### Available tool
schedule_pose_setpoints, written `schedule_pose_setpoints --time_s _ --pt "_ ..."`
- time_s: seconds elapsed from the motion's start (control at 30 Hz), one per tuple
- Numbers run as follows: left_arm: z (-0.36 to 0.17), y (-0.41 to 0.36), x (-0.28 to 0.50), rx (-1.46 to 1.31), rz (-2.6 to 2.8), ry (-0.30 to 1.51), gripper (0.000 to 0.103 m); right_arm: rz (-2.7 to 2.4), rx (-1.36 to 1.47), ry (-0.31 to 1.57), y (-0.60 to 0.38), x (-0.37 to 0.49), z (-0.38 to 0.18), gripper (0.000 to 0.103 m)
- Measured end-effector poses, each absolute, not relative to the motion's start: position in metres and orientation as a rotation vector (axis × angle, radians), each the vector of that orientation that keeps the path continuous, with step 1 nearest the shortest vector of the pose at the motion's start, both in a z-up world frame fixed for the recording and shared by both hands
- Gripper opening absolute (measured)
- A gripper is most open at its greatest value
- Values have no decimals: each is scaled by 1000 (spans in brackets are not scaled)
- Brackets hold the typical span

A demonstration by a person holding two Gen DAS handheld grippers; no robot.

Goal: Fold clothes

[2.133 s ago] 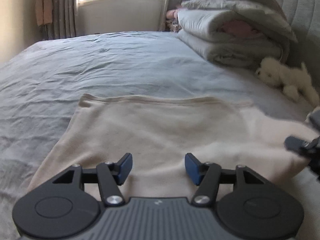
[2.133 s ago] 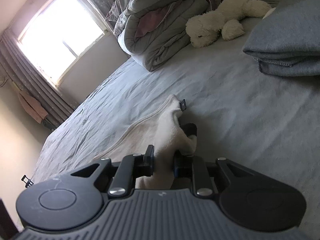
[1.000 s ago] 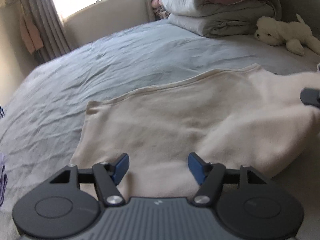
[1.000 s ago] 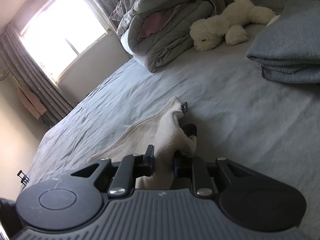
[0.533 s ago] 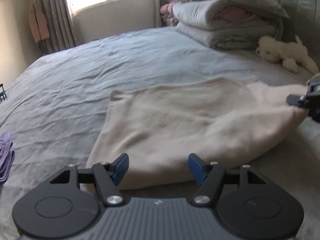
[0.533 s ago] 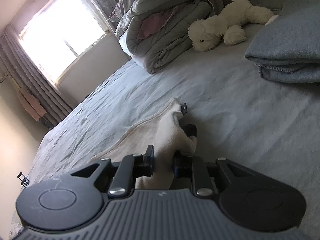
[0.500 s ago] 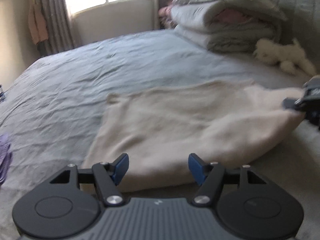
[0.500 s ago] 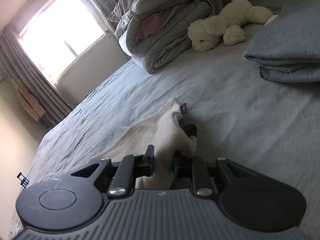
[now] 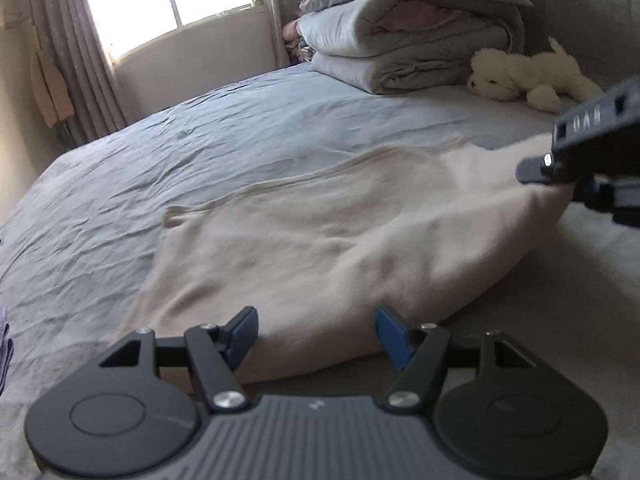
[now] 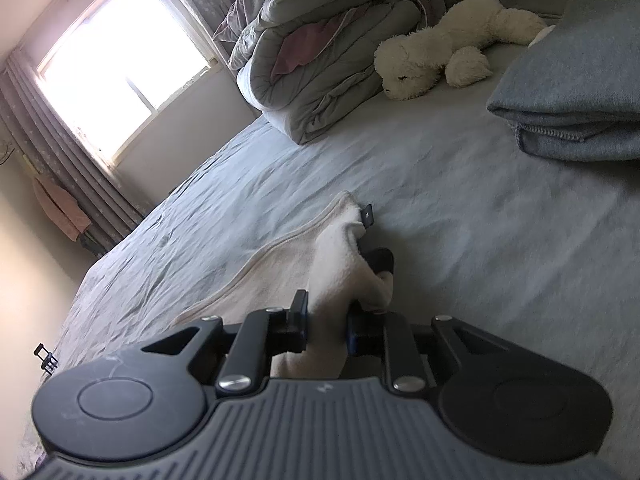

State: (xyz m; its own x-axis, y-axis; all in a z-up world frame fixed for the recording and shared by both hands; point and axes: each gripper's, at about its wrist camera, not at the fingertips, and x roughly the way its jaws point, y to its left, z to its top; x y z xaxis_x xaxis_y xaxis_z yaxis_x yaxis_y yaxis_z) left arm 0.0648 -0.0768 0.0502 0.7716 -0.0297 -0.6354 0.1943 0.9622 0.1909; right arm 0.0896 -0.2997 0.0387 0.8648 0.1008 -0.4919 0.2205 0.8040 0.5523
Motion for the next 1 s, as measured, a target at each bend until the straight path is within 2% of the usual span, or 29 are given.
schedule_pose_setpoints --time_s 0.13,0.33,0.6,0.83,1.0 --pt "61 -35 58 189 -89 681 68 -71 636 528 -299 90 38 22" --pt "59 33 69 -108 -43 788 67 -86 633 536 -300 89 35 22" --pt "53 47 74 -209 -68 850 68 -109 722 577 -315 88 24 22" --pt "34 57 83 -313 -94 969 68 -133 605 558 -300 84 27 21" --pt "42 77 83 -381 -52 961 68 -152 548 561 -295 86 25 21"
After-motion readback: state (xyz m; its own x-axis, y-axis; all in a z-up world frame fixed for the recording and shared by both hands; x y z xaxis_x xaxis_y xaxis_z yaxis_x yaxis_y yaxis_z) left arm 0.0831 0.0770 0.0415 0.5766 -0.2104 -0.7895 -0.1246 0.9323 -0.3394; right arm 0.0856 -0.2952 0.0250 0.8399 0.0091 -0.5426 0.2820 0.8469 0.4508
